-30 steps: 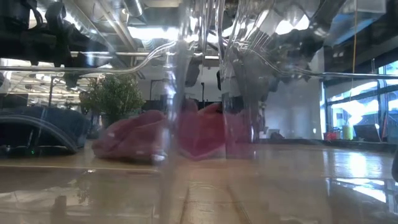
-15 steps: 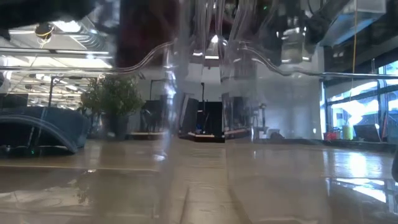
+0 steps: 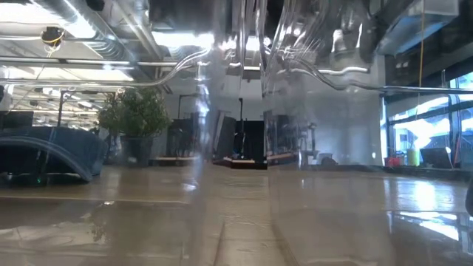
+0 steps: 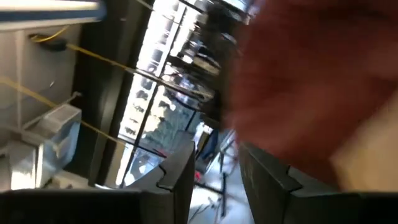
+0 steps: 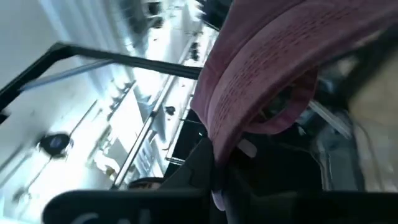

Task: Pick & Place hat
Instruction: Put the red cap into the left transparent bin

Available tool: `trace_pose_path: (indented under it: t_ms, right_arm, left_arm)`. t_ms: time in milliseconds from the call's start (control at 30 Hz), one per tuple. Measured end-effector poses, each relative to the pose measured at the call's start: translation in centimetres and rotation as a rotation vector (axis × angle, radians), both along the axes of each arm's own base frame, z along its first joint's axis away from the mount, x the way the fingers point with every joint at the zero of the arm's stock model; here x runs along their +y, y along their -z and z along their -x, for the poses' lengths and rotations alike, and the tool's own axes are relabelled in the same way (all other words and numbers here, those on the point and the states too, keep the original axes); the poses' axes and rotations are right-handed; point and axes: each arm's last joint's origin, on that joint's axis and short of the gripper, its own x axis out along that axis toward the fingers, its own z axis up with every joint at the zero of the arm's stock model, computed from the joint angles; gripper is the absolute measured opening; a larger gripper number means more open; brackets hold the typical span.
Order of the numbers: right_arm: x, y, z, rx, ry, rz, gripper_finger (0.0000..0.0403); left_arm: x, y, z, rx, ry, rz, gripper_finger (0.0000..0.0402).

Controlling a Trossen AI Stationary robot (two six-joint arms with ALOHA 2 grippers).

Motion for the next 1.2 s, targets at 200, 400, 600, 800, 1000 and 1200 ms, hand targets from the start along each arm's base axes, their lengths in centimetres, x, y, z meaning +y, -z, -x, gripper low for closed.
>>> trace_pose_path:
  t_ms: [200,400,600,800,1000,1200]
  right_arm:
    - [-0.8,-2.9,0.2,-0.085,-0.038,0.062,0.0019]
    - [-1.8,-5.2,0.4,-0.144,-0.029,0.107,0.0019]
    - [-2.2,-5.5,-0.2,-0.097,-0.009,0.107,0.0019]
    - [-2.4,-5.2,-0.4,-0.087,0.015,0.124,0.0019]
    - [-2.3,-5.2,-0.4,-0.090,0.023,0.122,0.0019]
    - [-2.2,-5.2,-0.5,-0.090,0.023,0.119,0.0019]
  left_arm:
    - [-1.9,-0.8,-0.9,0.076,-0.051,-0.128,0.0118]
    - [-4.2,-1.5,-0.1,0.065,-0.053,-0.152,0.0114]
    - [-6.4,-1.2,-0.6,0.112,-0.150,-0.277,0.0114]
    - [-7.6,-1.1,-1.7,0.118,-0.215,-0.334,0.0114]
    - [-8.0,-0.8,-2.2,0.136,-0.232,-0.346,0.0114]
    - [-8.0,-0.7,-2.3,0.142,-0.241,-0.349,0.0114]
